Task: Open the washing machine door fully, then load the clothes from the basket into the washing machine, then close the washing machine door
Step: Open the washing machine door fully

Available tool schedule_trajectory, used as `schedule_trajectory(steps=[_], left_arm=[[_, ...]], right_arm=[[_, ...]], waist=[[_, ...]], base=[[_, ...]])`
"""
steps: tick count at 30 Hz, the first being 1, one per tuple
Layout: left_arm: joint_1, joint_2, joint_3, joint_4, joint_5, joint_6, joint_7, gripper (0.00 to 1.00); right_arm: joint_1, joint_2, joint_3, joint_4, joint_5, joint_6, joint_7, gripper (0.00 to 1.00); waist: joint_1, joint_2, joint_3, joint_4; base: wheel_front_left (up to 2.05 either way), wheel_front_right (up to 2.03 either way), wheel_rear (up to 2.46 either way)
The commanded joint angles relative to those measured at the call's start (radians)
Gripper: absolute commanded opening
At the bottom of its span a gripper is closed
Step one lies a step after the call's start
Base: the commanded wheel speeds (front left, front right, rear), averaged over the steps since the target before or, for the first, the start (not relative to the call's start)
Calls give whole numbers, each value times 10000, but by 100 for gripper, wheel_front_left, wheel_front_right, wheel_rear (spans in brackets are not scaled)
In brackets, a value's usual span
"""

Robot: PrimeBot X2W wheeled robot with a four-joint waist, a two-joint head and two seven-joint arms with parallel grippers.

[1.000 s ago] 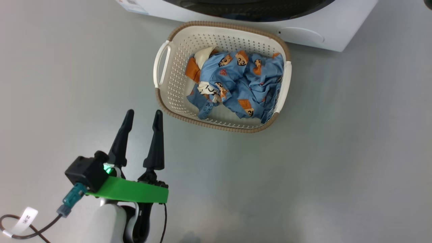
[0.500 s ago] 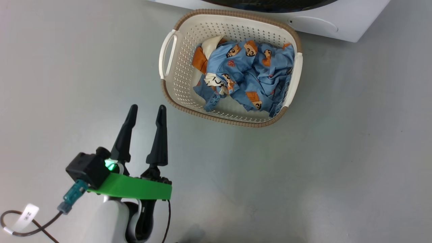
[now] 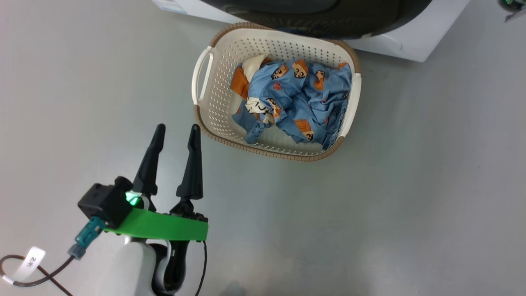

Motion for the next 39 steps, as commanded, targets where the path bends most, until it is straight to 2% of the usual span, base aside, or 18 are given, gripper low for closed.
schedule_trajectory(steps=[1, 21, 39], left_arm=[[95, 225, 365, -202, 42, 25, -63, 100], [636, 225, 705, -28, 432, -35, -63, 100], [1523, 225, 1101, 67, 823, -138, -63, 100]], right_arm=[[373, 366, 194, -364, -169, 77, 153, 0], [1958, 1057, 720, -770, -16, 77, 580, 0], [3747, 2001, 932, -1217, 165, 77, 1130, 0]], waist=[[0, 0, -140, -59], [0, 0, -1431, -413], [0, 0, -2756, -309]], base=[[0, 0, 0], [0, 0, 0], [0, 0, 0]])
